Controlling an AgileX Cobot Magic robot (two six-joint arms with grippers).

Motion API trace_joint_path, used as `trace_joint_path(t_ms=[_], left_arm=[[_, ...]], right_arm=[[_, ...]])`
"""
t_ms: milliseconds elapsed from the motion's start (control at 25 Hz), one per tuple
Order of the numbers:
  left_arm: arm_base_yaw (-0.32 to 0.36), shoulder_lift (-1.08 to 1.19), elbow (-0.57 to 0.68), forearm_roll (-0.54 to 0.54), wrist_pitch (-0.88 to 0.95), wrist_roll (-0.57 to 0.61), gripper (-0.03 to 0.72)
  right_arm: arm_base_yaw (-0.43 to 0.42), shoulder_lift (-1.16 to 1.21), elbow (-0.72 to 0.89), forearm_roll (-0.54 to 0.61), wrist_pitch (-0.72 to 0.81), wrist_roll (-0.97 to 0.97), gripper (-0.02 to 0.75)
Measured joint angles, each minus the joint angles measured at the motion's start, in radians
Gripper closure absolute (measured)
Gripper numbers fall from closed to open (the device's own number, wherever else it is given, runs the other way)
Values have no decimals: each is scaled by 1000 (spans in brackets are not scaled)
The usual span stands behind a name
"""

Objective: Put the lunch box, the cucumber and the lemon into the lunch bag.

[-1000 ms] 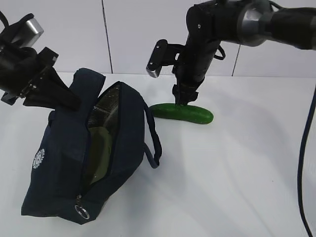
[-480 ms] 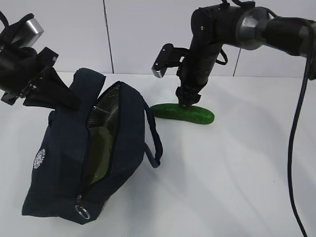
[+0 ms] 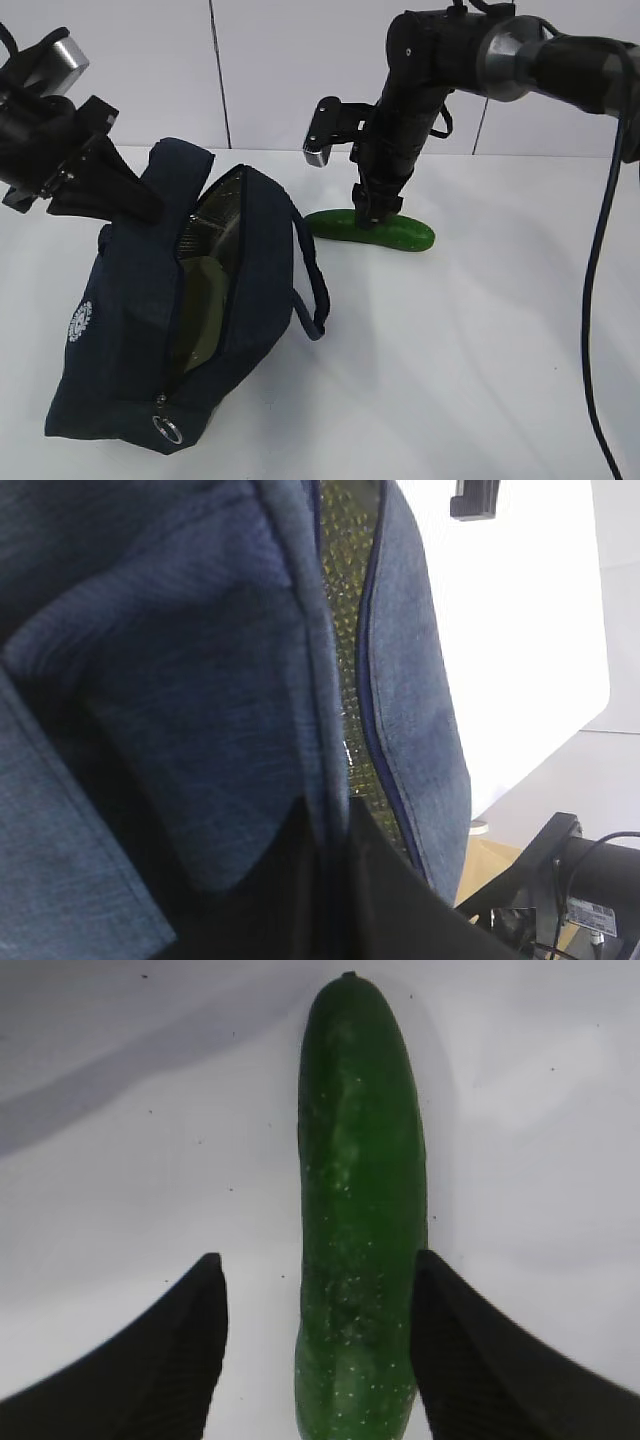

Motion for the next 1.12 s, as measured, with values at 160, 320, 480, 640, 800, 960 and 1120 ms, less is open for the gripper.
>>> trace_joint_path(t_ms=[160, 320, 480, 640, 800, 960, 1120], left_arm=[[0, 0, 0, 0, 0, 0, 683], [0, 0, 0, 0, 0, 0, 683], [0, 0, 0, 0, 0, 0, 683], [0, 0, 0, 0, 0, 0, 683], [0, 0, 0, 0, 0, 0, 683], [0, 0, 0, 0, 0, 0, 683], [0, 0, 0, 0, 0, 0, 683]], right_arm=[[-13, 10, -10, -4, 0, -2, 280], [-30, 29, -9, -4, 0, -4, 280], [-39, 35, -10, -2, 0, -4, 281], [-39, 61, -14, 9, 2, -4, 281], [-39, 79, -18, 25, 4, -4, 283], [-39, 84, -18, 27, 4, -4, 330], [-39, 84, -19, 29, 15, -4, 384]])
